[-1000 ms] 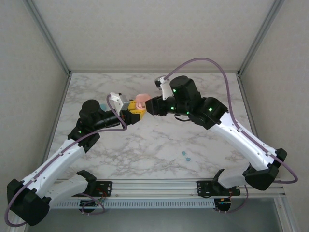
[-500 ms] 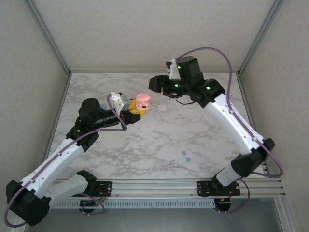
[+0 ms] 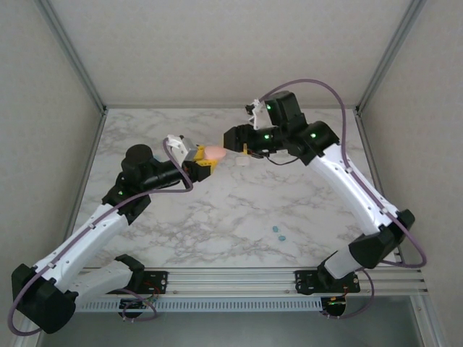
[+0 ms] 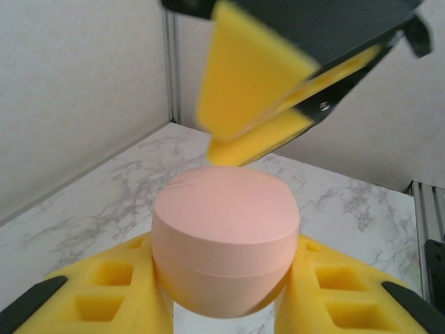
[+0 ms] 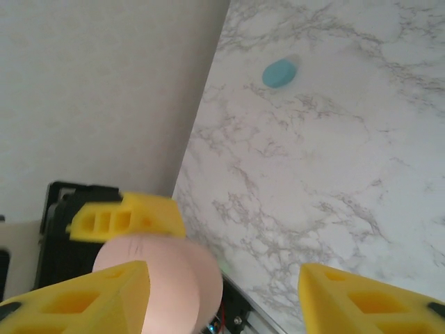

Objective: Insert wireless bluetooth earbuds into charging case

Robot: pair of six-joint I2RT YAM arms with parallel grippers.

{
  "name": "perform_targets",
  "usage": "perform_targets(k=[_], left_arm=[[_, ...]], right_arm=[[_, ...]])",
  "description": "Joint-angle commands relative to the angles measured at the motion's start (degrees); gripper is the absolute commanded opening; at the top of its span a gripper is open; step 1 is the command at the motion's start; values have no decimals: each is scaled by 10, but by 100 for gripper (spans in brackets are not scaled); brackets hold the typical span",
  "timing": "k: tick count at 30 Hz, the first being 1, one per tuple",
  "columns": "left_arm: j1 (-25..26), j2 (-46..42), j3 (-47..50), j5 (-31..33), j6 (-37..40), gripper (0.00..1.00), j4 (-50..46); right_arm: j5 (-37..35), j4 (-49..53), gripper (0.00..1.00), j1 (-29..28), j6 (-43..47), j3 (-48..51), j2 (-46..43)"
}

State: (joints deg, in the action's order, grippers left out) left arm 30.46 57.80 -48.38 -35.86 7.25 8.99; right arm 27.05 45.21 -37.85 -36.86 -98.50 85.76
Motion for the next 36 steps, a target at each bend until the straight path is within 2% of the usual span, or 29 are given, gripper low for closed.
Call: perform_targets(k=[1, 4, 7, 10, 13, 18, 20, 23, 29, 32, 34, 36], left_arm=[[5, 5, -11, 2, -16, 16, 32], [5, 1, -2, -2, -26, 16, 65], [5, 3, -8, -6, -29, 16, 72], [5, 7, -17, -16, -33, 16, 75], [6, 12, -20, -14, -37, 16, 78], [7, 15, -21, -7, -40, 16, 87], [7, 13, -20, -4, -39, 16, 86], [7, 14, -21, -10, -37, 16, 85], [8, 23, -25, -9, -33, 16, 78], [8, 25, -27, -6, -27, 18, 68], [9, 27, -31, 3, -21, 19, 54], [9, 28, -30, 13, -16, 24, 46]], right_arm=[[-3, -53, 62, 15, -19, 54, -46], [77, -146, 69, 33, -88, 121, -64], [160, -199, 70, 36, -140, 144, -47], [217, -307, 70, 35, -215, 185, -42], [256, -405, 69, 35, -279, 216, -38], [271, -444, 67, 34, -309, 231, -29], [275, -467, 61, 33, -324, 240, -29], [278, -483, 59, 32, -334, 247, -29], [286, -509, 46, 24, -352, 249, -21], [283, -504, 35, 25, -347, 251, -23], [277, -492, 24, 25, -337, 252, -27], [255, -458, 20, 25, -310, 253, -36]])
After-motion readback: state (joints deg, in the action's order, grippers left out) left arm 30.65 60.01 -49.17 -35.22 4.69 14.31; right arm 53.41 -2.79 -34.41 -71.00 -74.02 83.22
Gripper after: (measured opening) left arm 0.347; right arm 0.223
